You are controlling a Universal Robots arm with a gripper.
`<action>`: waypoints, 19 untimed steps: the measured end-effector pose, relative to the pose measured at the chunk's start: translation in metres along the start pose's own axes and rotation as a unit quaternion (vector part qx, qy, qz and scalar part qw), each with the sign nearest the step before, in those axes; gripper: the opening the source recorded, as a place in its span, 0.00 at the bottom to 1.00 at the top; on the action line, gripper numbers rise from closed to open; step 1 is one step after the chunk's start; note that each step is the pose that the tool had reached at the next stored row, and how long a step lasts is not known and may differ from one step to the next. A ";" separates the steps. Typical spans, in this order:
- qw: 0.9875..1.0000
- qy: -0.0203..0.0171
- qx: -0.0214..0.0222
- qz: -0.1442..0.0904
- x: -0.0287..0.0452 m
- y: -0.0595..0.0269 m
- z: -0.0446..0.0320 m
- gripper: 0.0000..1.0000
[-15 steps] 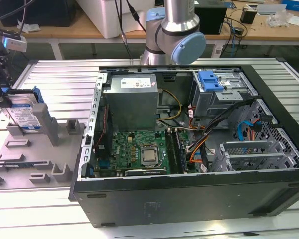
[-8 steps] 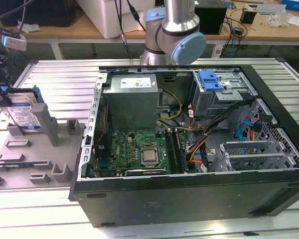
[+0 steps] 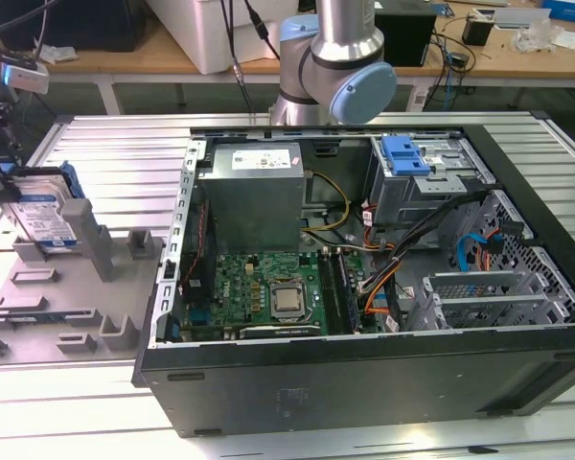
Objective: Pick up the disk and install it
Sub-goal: 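Pick up the disk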
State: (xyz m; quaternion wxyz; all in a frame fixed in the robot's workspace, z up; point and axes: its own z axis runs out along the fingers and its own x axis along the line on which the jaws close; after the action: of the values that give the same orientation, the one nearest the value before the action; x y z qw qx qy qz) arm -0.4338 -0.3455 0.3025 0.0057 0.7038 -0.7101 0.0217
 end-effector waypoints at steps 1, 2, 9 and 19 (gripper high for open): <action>1.000 0.000 0.000 0.000 0.0000 0.0000 -0.0006 0.36; 1.000 0.000 0.000 0.000 0.0001 0.0000 -0.0016 0.36; 1.000 0.000 0.000 0.000 0.0002 -0.0001 -0.0066 0.36; 1.000 0.000 0.000 0.000 0.0006 -0.0003 -0.0152 0.36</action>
State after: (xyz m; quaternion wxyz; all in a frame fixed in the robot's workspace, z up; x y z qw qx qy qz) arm -0.4338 -0.3455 0.3177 0.0057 0.7038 -0.7101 0.0217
